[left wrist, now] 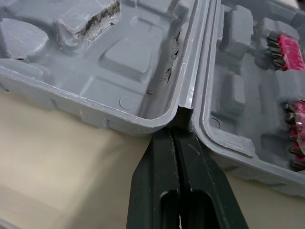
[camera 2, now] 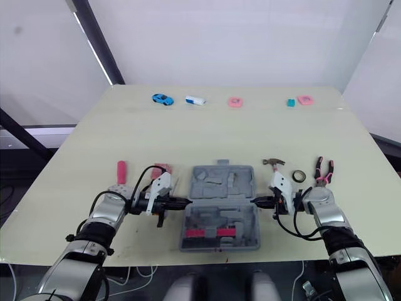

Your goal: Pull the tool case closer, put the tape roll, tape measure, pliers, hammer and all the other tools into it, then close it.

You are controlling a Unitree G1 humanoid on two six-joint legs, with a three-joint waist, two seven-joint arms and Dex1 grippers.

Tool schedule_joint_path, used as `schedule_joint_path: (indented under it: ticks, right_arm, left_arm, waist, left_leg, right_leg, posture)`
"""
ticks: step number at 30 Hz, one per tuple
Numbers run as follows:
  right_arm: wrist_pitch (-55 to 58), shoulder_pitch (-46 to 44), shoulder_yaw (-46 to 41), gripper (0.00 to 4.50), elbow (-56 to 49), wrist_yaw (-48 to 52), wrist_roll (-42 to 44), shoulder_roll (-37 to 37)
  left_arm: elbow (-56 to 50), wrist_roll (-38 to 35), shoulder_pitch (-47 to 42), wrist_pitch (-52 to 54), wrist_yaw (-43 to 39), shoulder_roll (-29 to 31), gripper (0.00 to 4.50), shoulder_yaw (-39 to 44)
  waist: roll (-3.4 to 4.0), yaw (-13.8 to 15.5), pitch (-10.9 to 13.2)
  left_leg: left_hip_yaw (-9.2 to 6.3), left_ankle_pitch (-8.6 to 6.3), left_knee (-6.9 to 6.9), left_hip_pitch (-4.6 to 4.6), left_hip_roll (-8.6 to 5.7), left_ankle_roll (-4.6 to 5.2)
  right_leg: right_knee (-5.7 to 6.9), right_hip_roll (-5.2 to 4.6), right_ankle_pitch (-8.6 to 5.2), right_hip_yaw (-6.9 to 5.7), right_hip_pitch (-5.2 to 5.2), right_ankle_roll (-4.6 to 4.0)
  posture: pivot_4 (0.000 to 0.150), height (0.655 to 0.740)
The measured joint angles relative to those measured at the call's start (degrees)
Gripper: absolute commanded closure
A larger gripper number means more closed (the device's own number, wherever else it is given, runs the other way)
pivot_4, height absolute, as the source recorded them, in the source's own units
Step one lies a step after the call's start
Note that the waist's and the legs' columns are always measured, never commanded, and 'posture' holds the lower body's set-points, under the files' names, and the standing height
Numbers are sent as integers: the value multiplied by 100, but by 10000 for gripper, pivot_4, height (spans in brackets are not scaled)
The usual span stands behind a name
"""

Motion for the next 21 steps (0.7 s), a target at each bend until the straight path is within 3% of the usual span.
schedule_joint_path:
  ticks: [6,21]
  right_arm:
    - [270,377,111,45000,-511,-25,97,-146]
    - [627,781,117,45000,-1112,-100,237,-360]
  left_arm:
    - [-660,-107,375,307,-2,117,44284,-163]
    - [-1050,-268,567,546,6,189,44284,-390]
  waist:
    - [1,16,0]
    - [1,140,-1]
  left_leg:
    - [-2,0,2,6,0,0]
    - [-3,0,8,5,-1,1]
  right_leg:
    - [1,0,0,-1,7,0]
    - [0,1,0,-2,10,0]
  posture:
    - [1500,7400]
    - [1500,7400]
